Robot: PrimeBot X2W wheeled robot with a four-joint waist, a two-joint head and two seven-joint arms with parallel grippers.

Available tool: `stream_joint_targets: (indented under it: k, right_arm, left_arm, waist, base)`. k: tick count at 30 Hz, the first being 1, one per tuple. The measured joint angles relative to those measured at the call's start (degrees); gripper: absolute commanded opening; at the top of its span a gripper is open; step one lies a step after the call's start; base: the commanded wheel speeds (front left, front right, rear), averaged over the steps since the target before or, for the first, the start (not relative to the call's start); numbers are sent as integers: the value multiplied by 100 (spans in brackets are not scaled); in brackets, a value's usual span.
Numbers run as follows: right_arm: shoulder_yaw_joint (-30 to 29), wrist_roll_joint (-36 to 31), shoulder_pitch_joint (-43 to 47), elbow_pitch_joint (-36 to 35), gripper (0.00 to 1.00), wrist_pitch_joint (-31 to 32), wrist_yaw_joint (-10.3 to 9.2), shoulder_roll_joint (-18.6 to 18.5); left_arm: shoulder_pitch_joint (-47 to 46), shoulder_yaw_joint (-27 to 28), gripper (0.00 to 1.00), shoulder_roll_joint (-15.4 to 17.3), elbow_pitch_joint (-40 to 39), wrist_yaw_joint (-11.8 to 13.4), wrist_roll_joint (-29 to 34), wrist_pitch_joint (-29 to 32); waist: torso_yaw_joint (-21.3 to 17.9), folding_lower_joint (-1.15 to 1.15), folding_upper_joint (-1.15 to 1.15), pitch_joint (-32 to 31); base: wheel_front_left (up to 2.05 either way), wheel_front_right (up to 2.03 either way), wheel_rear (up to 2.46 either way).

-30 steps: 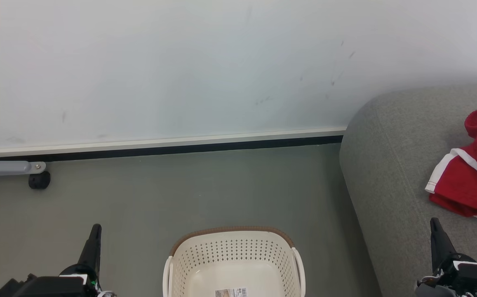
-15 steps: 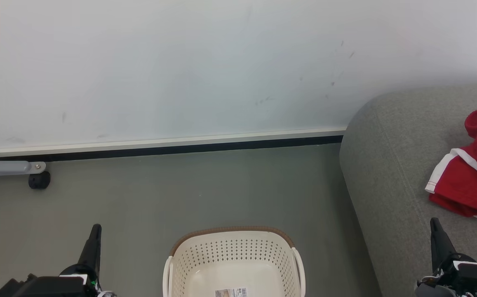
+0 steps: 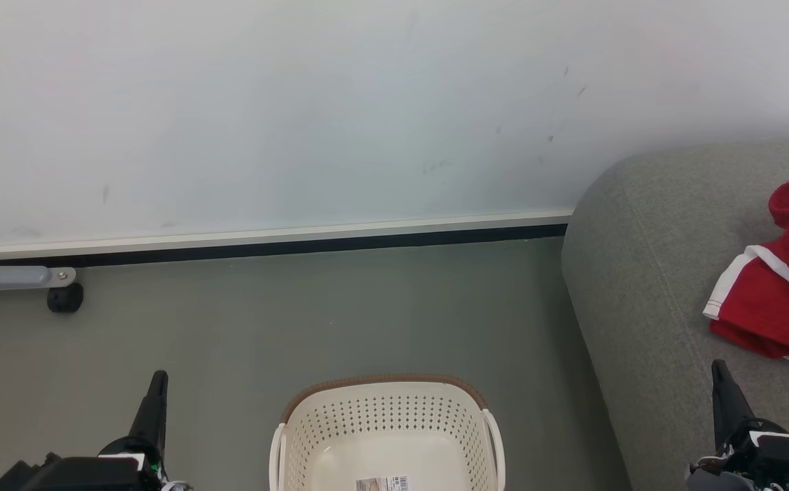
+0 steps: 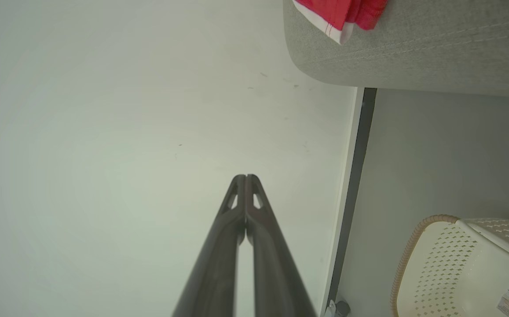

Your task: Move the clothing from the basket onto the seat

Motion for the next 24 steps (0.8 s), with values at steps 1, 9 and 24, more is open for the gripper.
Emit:
stream_joint_targets:
  k: [1, 9, 24]
  right_arm:
    - [0, 0, 0, 0, 0, 0, 0, 0]
    - [1, 1, 0, -1, 0, 0, 1, 0]
    - [1, 1, 0, -1, 0, 0, 0, 0]
  left_arm:
    - [0, 0, 0, 0, 0, 0, 0, 0]
    - [0, 0, 0, 0, 1, 0, 0, 0]
    - [0, 0, 0, 0, 2, 0, 0, 0]
  waist:
    - [0, 0, 0, 0]
    - [0, 0, 0, 0]
    - [0, 0, 0, 0]
  base:
    - [0, 0, 0]
    - [0, 0, 0]
    - [0, 0, 0]
